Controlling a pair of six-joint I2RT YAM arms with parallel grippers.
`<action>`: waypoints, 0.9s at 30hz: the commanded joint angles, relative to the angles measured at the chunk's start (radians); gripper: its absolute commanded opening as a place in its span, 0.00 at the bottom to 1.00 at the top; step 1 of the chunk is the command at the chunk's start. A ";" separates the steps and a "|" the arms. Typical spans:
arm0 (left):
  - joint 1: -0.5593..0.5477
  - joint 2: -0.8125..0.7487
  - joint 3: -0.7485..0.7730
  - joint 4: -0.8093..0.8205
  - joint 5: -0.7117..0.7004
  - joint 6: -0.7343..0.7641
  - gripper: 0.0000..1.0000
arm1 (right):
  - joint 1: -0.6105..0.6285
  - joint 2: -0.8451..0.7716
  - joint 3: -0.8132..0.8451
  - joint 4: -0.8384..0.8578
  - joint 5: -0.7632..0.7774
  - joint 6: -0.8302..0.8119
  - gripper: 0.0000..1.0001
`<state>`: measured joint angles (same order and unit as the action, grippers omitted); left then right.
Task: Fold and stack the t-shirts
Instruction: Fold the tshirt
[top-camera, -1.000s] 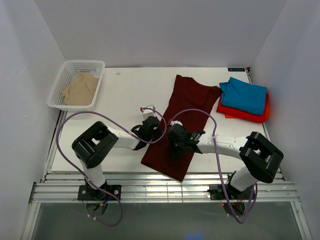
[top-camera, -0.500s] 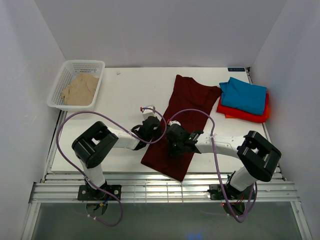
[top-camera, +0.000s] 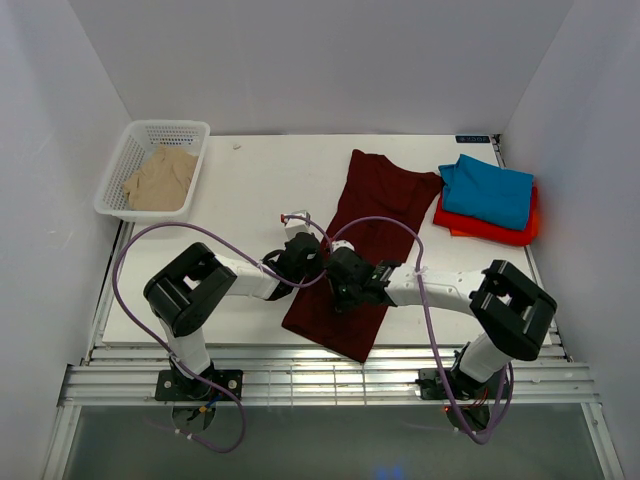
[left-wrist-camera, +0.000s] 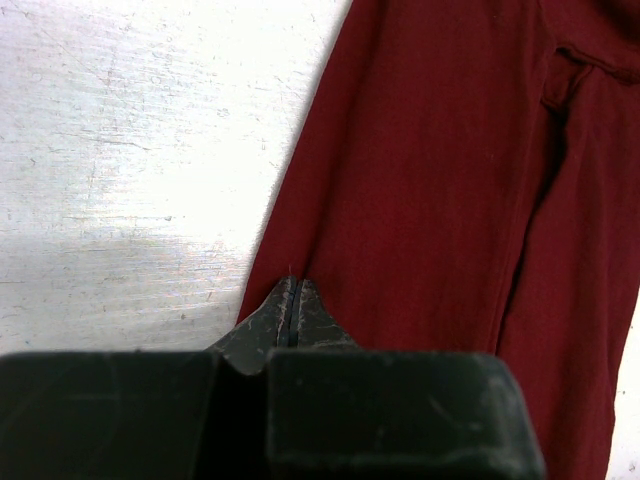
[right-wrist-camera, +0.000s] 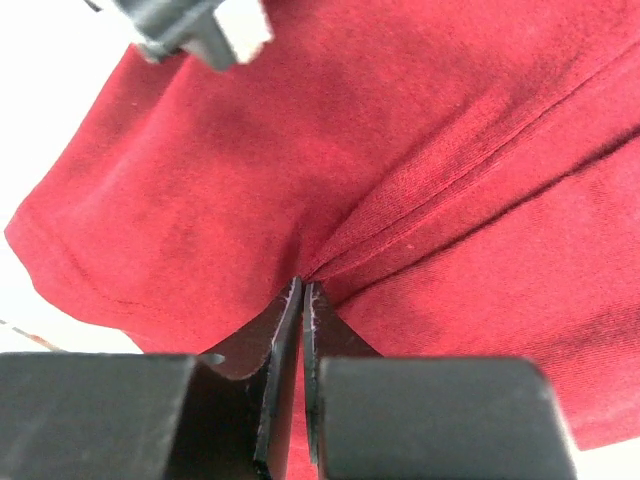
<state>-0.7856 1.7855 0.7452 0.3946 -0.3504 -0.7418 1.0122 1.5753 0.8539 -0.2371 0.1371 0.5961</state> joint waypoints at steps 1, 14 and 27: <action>-0.001 0.005 -0.024 -0.071 -0.009 0.012 0.00 | 0.025 -0.049 0.045 -0.030 0.021 0.010 0.08; -0.001 -0.006 -0.027 -0.071 -0.004 0.012 0.00 | 0.077 -0.149 0.050 -0.148 0.090 0.067 0.08; -0.001 -0.003 -0.026 -0.071 0.005 0.010 0.00 | 0.094 -0.196 0.022 -0.208 0.113 0.110 0.08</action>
<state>-0.7876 1.7855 0.7452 0.3946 -0.3508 -0.7414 1.0889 1.4178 0.8734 -0.4133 0.2451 0.6811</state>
